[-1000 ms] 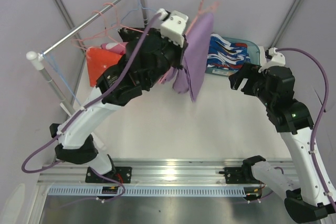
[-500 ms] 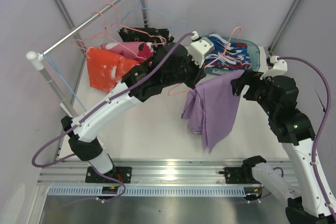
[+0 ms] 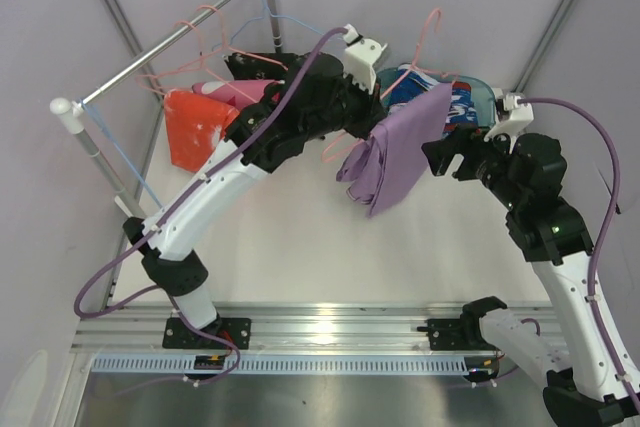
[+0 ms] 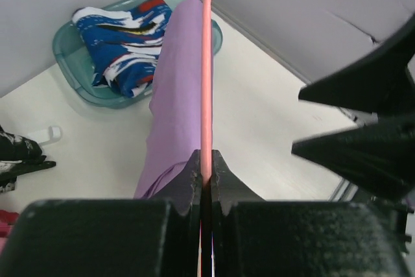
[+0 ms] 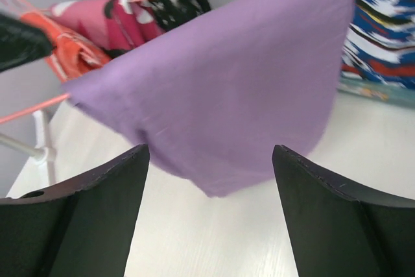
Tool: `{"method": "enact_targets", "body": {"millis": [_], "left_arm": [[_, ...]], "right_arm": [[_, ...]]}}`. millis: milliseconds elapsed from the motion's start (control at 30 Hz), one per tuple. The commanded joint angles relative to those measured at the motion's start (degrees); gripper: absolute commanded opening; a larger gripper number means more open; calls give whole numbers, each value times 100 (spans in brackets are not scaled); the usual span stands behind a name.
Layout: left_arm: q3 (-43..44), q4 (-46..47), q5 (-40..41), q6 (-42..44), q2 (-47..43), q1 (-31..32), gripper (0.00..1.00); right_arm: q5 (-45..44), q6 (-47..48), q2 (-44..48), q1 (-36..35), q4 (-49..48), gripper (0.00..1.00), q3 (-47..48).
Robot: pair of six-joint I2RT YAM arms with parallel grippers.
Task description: Remove the trousers from the hanger
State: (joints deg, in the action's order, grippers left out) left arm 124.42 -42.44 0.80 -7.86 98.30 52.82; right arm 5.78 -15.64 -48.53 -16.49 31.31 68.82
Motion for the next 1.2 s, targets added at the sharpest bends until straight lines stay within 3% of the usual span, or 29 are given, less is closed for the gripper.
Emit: {"method": "enact_targets", "body": {"millis": [0,100,233,367,533,1167], "left_arm": [[750,640,359,-479,-4,-79,0],[891,596,798,-769,75,-87,0],[997,639,1063,-989,110,-87,0],[1005,701,1203,-1077,58,-87,0],[1005,737,1335,-1130,-21,-79,0],[1119,631,1792,-1306,-57,-87,0]], "right_arm": [[731,280,-191,-134,-853,83,176],[609,508,-455,-617,-1038,85,220],[-259,877,-850,-1285,-1232,87,351],[-578,896,-1175,-1436,-1557,96,457],[-1026,1019,-1526,-1436,-1918,96,510],[-481,1397,-2055,-1647,-2120,95,554]]}}
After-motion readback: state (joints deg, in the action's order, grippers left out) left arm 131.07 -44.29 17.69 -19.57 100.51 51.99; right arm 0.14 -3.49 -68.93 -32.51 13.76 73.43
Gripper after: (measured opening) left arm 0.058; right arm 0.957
